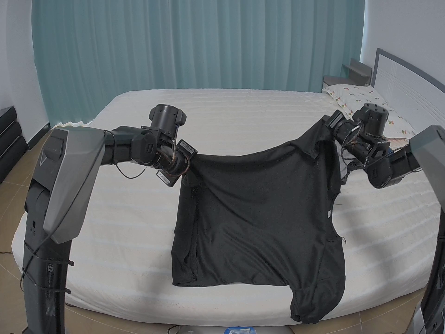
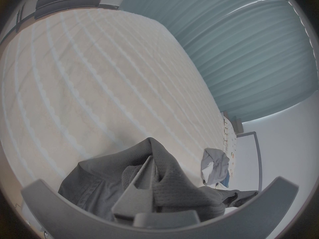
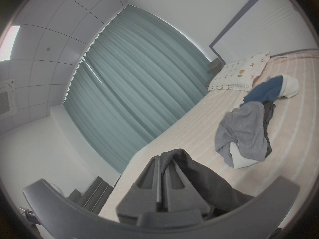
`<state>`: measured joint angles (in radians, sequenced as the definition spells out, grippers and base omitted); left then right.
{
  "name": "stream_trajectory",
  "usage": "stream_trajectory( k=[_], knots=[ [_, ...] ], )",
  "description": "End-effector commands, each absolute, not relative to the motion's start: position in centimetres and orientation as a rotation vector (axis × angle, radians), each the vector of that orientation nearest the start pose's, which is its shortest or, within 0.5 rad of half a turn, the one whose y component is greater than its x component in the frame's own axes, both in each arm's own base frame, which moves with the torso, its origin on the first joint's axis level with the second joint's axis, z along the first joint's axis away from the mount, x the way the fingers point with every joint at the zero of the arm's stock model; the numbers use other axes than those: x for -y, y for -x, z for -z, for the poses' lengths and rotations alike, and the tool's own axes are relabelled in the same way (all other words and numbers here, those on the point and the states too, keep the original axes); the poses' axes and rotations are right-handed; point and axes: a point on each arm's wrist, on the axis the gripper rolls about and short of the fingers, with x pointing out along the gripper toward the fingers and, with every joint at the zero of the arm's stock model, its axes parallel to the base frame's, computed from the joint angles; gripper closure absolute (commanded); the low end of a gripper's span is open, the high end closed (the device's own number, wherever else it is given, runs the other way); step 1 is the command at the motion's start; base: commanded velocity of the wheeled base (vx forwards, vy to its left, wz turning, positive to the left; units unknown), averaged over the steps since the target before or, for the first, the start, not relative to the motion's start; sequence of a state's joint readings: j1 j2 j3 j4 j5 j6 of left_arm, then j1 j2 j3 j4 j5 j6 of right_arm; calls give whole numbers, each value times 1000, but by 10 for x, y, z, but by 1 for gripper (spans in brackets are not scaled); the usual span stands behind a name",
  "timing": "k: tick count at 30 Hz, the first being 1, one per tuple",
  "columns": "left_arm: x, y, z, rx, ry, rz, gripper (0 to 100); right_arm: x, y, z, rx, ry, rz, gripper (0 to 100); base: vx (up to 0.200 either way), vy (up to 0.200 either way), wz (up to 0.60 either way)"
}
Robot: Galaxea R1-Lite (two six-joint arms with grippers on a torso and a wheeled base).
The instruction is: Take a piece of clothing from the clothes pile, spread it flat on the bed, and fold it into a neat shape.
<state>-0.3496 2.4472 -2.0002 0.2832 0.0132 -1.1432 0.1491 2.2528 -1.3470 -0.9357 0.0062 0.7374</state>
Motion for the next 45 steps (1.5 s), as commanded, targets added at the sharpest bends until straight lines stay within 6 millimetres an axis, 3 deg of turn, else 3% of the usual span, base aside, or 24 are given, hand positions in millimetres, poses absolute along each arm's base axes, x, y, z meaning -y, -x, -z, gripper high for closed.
stream_trajectory(
  k=[1, 4, 8, 11, 13, 21, 23, 29, 31, 32, 38, 42, 45],
  knots=[
    [174, -478, -69, -867, 954, -178, 0, -69, -472, -71, -137, -724, -92, 0, 0, 0, 0],
    [174, -479, -57, -882, 946, -191, 0, -71, -475, -55, -171, -721, -84, 0, 0, 0, 0],
    [175, -481, -31, -932, 919, -226, 0, -70, -477, -17, -259, -686, -56, 0, 0, 0, 0],
    [171, -478, -15, -983, 889, -282, 0, -60, -471, 14, -369, -596, 1, 0, 0, 0, 0],
    [165, -475, -16, -1020, 876, -314, 0, -52, -465, 21, -432, -581, 35, 0, 0, 0, 0],
    [146, -473, -26, -1053, 789, -330, 0, -23, -454, -1, -483, -593, 91, 0, 0, 0, 0],
    [132, -474, -42, -1042, 814, -333, 0, -12, -443, -15, -484, -613, 73, 0, 0, 0, 0],
    [107, -460, -49, -1213, 731, -312, 0, 6, -403, -24, -596, -667, -57, 0, 0, 0, 0],
    [106, -458, -50, -1229, 726, -307, 0, 6, -401, -23, -602, -669, -61, 0, 0, 0, 0],
    [103, -450, -57, -1309, 719, -250, 0, 7, -389, -24, -621, -677, -69, 0, 0, 0, 0],
    [94, -434, -77, -1340, 748, -212, 0, 10, -341, -32, -696, -705, -91, 0, 0, 0, 0],
    [98, -421, -75, -1324, 748, -193, 0, 8, -315, -30, -757, -723, -111, 0, 0, 0, 0],
    [109, -400, -69, -1240, 777, -131, 0, 5, -294, -24, -809, -728, -104, 0, 0, 0, 0]
  ],
)
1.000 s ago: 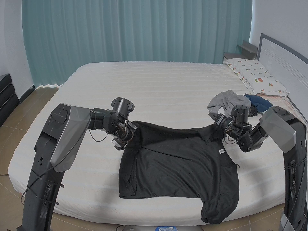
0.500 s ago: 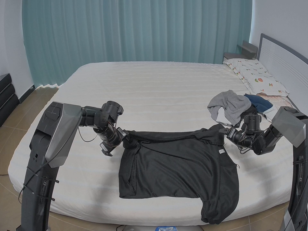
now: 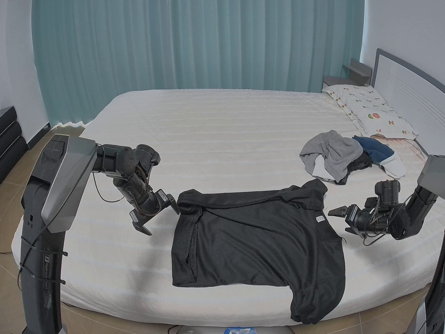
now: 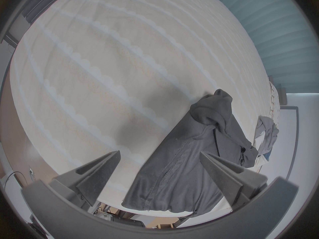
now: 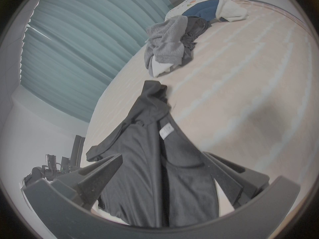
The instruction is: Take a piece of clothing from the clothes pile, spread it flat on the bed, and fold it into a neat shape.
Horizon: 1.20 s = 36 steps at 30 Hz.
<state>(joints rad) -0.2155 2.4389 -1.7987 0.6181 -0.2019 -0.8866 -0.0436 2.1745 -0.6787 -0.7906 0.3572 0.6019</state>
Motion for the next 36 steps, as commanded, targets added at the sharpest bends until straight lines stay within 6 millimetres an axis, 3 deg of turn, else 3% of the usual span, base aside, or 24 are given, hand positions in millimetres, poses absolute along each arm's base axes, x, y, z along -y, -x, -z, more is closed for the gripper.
stream_trajectory(
  k=[1, 6, 13, 17, 27, 30, 36],
  knots=[
    [115, -393, -65, -1221, 780, -113, 0, 4, -290, -22, -815, -730, -101, 0, 0, 0, 0],
    [134, -360, -54, -1156, 796, -87, 0, 6, -274, -12, -797, -733, -104, 0, 0, 0, 0],
    [144, -339, -27, -1080, 751, -123, 0, 2, -259, 0, -791, -726, -119, 0, 0, 0, 0],
    [146, -334, -14, -1084, 744, -133, 0, 1, -252, 2, -797, -726, -116, 0, -150, 0, 0],
    [150, -330, -11, -1074, 732, -161, 0, 2, -252, 9, -822, -727, -102, 0, -200, 0, 0],
    [151, -331, -10, -1074, 728, -162, 0, 2, -253, 11, -825, -726, -98, 0, -200, 200, 0],
    [166, -329, -8, -1077, 704, -130, 0, 1, -257, 15, -828, -724, -100, 0, 0, 0, 0]
  ],
)
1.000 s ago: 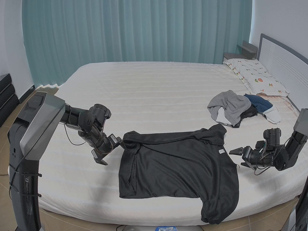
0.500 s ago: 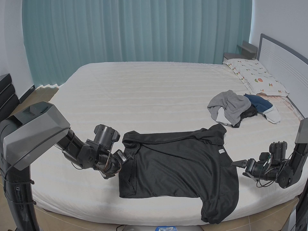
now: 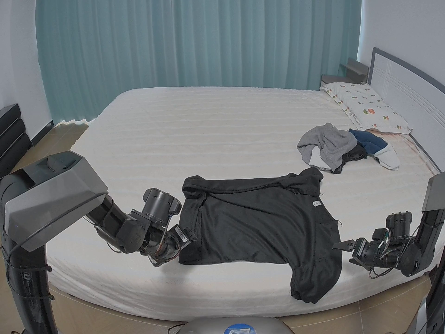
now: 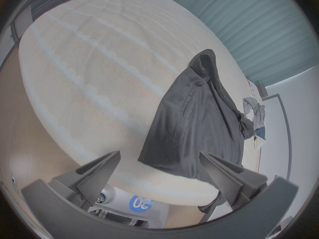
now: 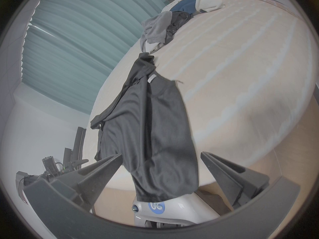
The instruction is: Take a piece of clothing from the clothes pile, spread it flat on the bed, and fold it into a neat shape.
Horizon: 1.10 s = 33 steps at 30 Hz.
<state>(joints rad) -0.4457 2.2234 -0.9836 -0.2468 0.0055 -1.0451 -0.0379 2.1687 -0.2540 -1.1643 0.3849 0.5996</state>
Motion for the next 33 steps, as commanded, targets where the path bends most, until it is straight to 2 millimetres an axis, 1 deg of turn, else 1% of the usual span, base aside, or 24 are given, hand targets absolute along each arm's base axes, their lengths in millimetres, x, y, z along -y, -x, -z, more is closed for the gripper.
stream_trajectory(
  k=[1, 3, 4, 7, 14, 19, 23, 25, 33],
  knots=[
    [170, -331, -2, -1059, 680, -147, 0, -1, -257, 15, -831, -723, -104, 0, 0, 0, 0],
    [174, -336, 2, -1025, 666, -158, 0, -2, -257, 16, -833, -721, -108, 0, 0, 0, 0],
    [182, -341, 6, -992, 656, -160, 0, -2, -259, 15, -830, -719, -112, 0, 0, 0, 0],
    [189, -344, 9, -984, 645, -154, 0, -3, -260, 15, -826, -718, -115, 0, 0, 0, 0],
    [193, -342, 9, -986, 641, -145, 0, -3, -261, 15, -826, -718, -115, 0, 0, 0, 0],
    [190, -341, 2, -983, 675, -147, 0, -3, -261, 16, -829, -719, -113, 0, 0, 0, 0],
    [193, -341, -3, -972, 724, -161, 0, -3, -260, 16, -830, -719, -115, 0, 0, 0, 0],
    [193, -341, -6, -968, 733, -158, 0, -3, -260, 16, -830, -719, -115, 0, 0, -200, 0],
    [193, -340, -7, -970, 732, -158, 0, -3, -261, 15, -823, -719, -116, 0, 0, -200, 0]
  ],
)
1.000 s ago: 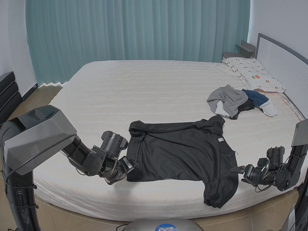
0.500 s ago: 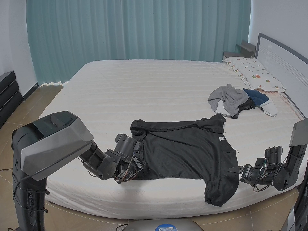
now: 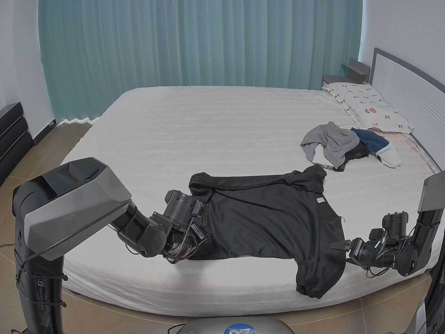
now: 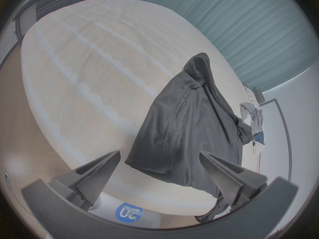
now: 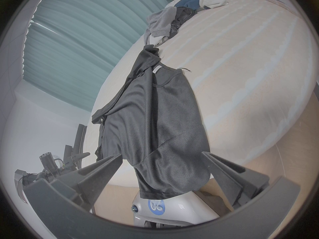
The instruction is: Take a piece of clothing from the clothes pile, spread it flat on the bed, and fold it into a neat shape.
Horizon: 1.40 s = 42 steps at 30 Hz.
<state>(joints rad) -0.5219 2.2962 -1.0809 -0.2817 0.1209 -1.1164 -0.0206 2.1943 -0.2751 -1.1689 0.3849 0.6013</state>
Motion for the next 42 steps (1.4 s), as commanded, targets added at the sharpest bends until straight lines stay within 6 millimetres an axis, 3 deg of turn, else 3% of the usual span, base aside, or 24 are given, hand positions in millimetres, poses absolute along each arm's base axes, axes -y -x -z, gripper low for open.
stream_trajectory(
  k=[1, 9, 18, 28, 35, 42],
  knots=[
    [193, -340, -6, -971, 732, -158, 0, -3, -261, 15, -823, -719, -116, 0, 0, -200, 0],
    [191, -338, -9, -968, 732, -163, 0, -3, -260, 15, -827, -718, -116, 0, 0, -100, 0],
    [162, -335, -15, -957, 707, -204, 0, -16, -258, 17, -854, -704, -151, 0, 0, 0, 0],
    [166, -348, -7, -938, 674, -199, 0, -21, -259, 20, -868, -698, -166, 0, 0, 0, 0],
    [173, -363, 11, -927, 575, -188, 0, -28, -262, 20, -868, -685, -185, 0, 0, 0, 0],
    [174, -365, 14, -911, 547, -205, 0, -28, -263, 23, -876, -680, -183, 0, 0, 0, 0]
  ],
)
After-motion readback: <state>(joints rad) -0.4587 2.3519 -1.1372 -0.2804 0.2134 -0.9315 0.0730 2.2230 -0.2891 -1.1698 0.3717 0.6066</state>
